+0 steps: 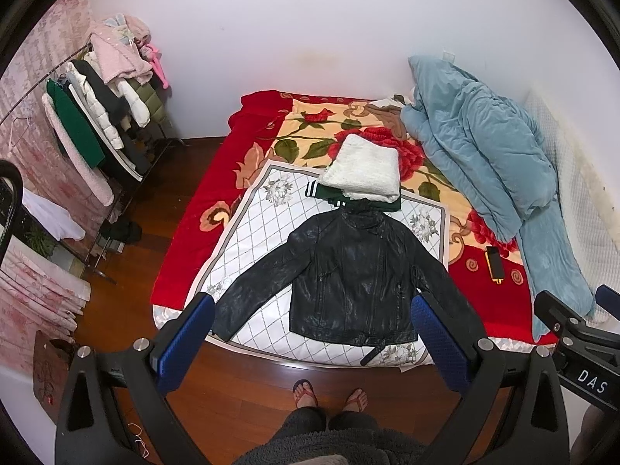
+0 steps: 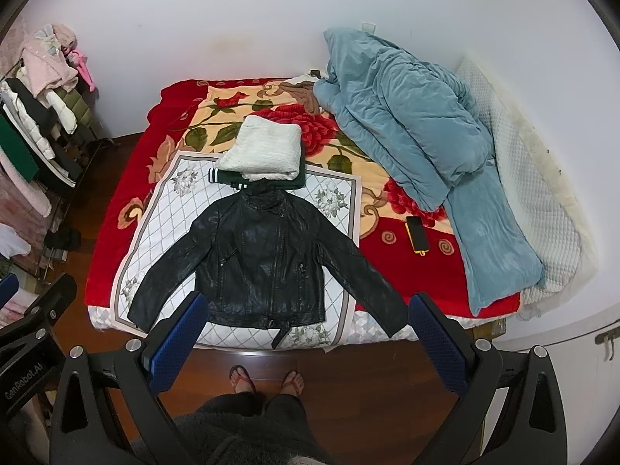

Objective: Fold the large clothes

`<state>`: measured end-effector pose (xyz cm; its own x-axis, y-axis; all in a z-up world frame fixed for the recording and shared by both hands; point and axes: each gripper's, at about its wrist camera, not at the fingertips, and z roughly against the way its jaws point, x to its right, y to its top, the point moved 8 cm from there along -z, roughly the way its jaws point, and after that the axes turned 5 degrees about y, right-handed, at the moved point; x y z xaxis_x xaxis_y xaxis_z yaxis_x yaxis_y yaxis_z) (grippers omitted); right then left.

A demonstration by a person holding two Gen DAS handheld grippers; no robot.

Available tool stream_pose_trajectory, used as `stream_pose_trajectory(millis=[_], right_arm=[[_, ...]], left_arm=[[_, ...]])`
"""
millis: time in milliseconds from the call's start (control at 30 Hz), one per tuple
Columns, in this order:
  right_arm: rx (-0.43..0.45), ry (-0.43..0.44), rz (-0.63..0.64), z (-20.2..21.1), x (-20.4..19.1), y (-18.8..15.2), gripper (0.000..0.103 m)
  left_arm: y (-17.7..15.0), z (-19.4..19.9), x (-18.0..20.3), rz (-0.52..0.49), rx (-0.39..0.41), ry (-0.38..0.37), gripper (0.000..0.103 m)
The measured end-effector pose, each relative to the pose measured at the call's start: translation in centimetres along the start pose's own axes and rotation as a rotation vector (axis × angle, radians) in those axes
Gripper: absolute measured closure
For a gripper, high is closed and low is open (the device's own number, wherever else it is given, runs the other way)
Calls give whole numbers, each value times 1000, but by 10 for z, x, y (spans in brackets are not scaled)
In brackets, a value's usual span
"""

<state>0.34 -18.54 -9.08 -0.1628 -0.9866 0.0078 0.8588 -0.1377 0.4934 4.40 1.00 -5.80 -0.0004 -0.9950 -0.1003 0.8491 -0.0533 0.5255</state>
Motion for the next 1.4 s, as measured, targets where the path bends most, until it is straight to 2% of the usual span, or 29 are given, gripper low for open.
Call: stream_pose_trajectory(millis=[1400], right_arm=[[14, 2, -2, 5, -1, -2, 0]], left_arm=[[10, 16, 5, 6, 16, -4, 0]])
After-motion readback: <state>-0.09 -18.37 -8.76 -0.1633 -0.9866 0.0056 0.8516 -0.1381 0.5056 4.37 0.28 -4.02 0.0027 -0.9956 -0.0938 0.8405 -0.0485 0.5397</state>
